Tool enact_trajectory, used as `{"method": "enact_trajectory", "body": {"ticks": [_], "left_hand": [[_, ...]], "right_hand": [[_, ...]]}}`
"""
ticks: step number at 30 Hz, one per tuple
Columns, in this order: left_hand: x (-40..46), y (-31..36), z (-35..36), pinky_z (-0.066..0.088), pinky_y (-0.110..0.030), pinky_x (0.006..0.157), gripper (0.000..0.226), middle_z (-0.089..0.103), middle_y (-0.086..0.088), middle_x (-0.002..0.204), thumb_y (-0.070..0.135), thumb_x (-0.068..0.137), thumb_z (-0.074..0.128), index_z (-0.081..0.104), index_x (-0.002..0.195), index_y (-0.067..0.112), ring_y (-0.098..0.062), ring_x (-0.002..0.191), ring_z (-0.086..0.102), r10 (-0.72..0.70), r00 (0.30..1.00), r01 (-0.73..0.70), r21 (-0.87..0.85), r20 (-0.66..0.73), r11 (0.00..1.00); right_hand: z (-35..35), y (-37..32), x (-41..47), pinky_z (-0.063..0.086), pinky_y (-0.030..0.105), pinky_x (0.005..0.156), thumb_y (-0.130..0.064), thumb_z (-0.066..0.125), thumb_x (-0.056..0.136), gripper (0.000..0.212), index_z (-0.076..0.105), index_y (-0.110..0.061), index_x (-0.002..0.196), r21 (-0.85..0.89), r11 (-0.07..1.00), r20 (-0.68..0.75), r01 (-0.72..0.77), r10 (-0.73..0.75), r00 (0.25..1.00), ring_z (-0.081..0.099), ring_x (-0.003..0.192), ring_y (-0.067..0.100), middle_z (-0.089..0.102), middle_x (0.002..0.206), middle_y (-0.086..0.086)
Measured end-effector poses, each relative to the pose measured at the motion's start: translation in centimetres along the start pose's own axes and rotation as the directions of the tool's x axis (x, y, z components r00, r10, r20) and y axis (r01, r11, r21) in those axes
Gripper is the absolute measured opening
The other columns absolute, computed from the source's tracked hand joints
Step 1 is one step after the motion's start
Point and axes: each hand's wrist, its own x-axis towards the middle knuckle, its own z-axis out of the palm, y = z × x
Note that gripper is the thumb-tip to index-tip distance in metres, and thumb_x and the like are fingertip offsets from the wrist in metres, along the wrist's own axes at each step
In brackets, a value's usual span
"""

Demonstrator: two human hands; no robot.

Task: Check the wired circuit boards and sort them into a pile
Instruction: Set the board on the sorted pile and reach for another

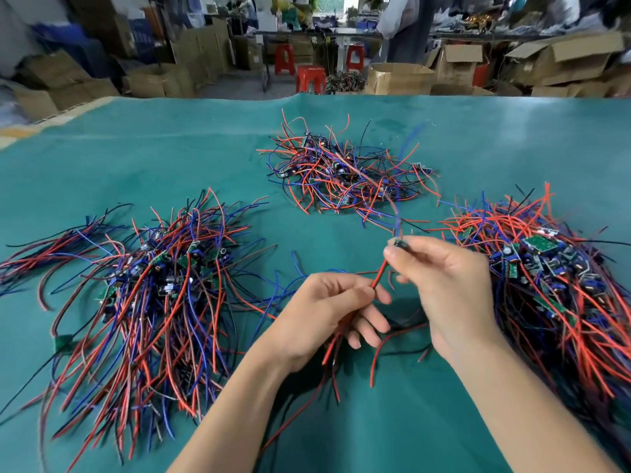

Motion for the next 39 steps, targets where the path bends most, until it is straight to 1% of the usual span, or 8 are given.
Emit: {"method": "enact_trajectory", "body": {"ticks": [11, 17, 21, 23, 27, 30, 34, 39], "left_hand": [[-0.3, 0.2, 0.6, 0.053, -0.021, 0.063, 0.021, 0.072, -0.012, 0.086, 0.002, 0.102, 0.046, 0.067, 0.100, 0.002, -0.016, 0.068, 0.068, -0.066, 0.993, 0.059, 0.081, 0.094, 0.995], [-0.1, -0.1, 1.1, 0.054, -0.018, 0.059, 0.021, 0.073, -0.005, 0.082, -0.001, 0.091, 0.057, 0.075, 0.089, 0.011, -0.010, 0.065, 0.066, -0.032, 0.999, 0.034, 0.061, -0.028, 0.998], [-0.9, -0.8, 0.3, 0.046, -0.003, 0.064, 0.035, 0.065, 0.023, 0.080, -0.004, 0.086, 0.055, 0.076, 0.105, 0.016, 0.019, 0.064, 0.059, 0.005, 0.989, 0.024, 0.192, -0.145, 0.981], [-0.7, -0.7, 0.3, 0.052, -0.010, 0.069, 0.028, 0.070, 0.015, 0.086, -0.003, 0.087, 0.052, 0.068, 0.107, 0.008, 0.007, 0.072, 0.065, 0.027, 0.993, -0.009, 0.157, -0.115, 0.988], [0.2, -0.5, 0.8, 0.056, -0.023, 0.063, 0.022, 0.072, -0.011, 0.084, -0.008, 0.095, 0.049, 0.068, 0.091, 0.005, -0.017, 0.066, 0.066, -0.026, 0.998, 0.028, 0.035, -0.051, 0.999], [0.4, -0.7, 0.6, 0.055, -0.023, 0.061, 0.019, 0.070, -0.017, 0.088, -0.006, 0.099, 0.046, 0.063, 0.102, -0.002, -0.019, 0.066, 0.066, -0.044, 0.998, 0.045, 0.012, -0.035, 0.999], [0.5, -0.7, 0.7, 0.055, -0.022, 0.060, 0.019, 0.068, -0.018, 0.090, -0.007, 0.099, 0.044, 0.063, 0.104, -0.003, -0.017, 0.065, 0.065, -0.036, 0.999, 0.036, -0.006, -0.030, 0.999], [0.5, -0.7, 0.8, 0.055, -0.022, 0.060, 0.019, 0.069, -0.018, 0.089, -0.006, 0.099, 0.045, 0.063, 0.102, -0.002, -0.017, 0.065, 0.066, -0.042, 0.999, 0.042, -0.014, -0.032, 0.999]], "right_hand": [[-3.3, -6.8, 2.8, 0.046, 0.024, 0.059, -0.013, 0.072, 0.090, 0.010, 0.071, -0.021, 0.084, 0.145, 0.950, -0.466, 0.278, -0.182, 0.866, 0.056, 0.056, 0.004, 0.065, 0.060, -0.013], [8.2, -10.7, 0.6, 0.047, 0.024, 0.049, -0.008, 0.076, 0.087, 0.005, 0.076, -0.011, 0.084, 0.247, 0.963, 0.159, 0.110, -0.152, 0.975, 0.058, 0.058, 0.011, 0.068, 0.066, 0.004], [17.4, -9.9, 0.6, 0.061, 0.052, 0.075, -0.033, 0.082, 0.085, 0.029, 0.077, -0.005, 0.093, -0.073, 0.994, 0.507, 0.086, -0.037, 0.861, 0.064, 0.069, 0.018, 0.069, 0.079, 0.007], [19.0, -8.7, 2.1, 0.061, 0.055, 0.078, -0.044, 0.076, 0.088, 0.049, 0.073, 0.002, 0.102, -0.303, 0.950, 0.618, 0.078, 0.134, 0.775, 0.068, 0.073, 0.024, 0.066, 0.081, 0.008], [16.5, -5.2, 8.8, 0.058, 0.039, 0.079, -0.028, 0.072, 0.086, 0.022, 0.077, -0.007, 0.092, -0.674, 0.696, 0.439, 0.250, 0.104, 0.892, 0.070, 0.094, 0.032, 0.075, 0.091, 0.013], [11.4, -2.2, 13.5, 0.048, 0.029, 0.067, -0.019, 0.063, 0.083, 0.017, 0.072, -0.008, 0.094, -0.829, 0.549, 0.185, 0.112, 0.079, 0.980, 0.062, 0.096, 0.031, 0.067, 0.100, 0.018], [6.3, 1.3, 16.2, 0.056, 0.043, 0.092, -0.021, 0.064, 0.088, 0.028, 0.070, -0.008, 0.112, -0.829, 0.550, 0.031, -0.104, 0.230, 0.973, 0.065, 0.109, 0.038, 0.066, 0.121, 0.019], [4.0, 2.3, 17.0, 0.059, 0.041, 0.078, -0.012, 0.069, 0.085, 0.017, 0.073, 0.002, 0.094, -0.645, 0.740, -0.064, -0.189, 0.195, 0.979, 0.063, 0.080, 0.031, 0.068, 0.089, 0.015]]}}
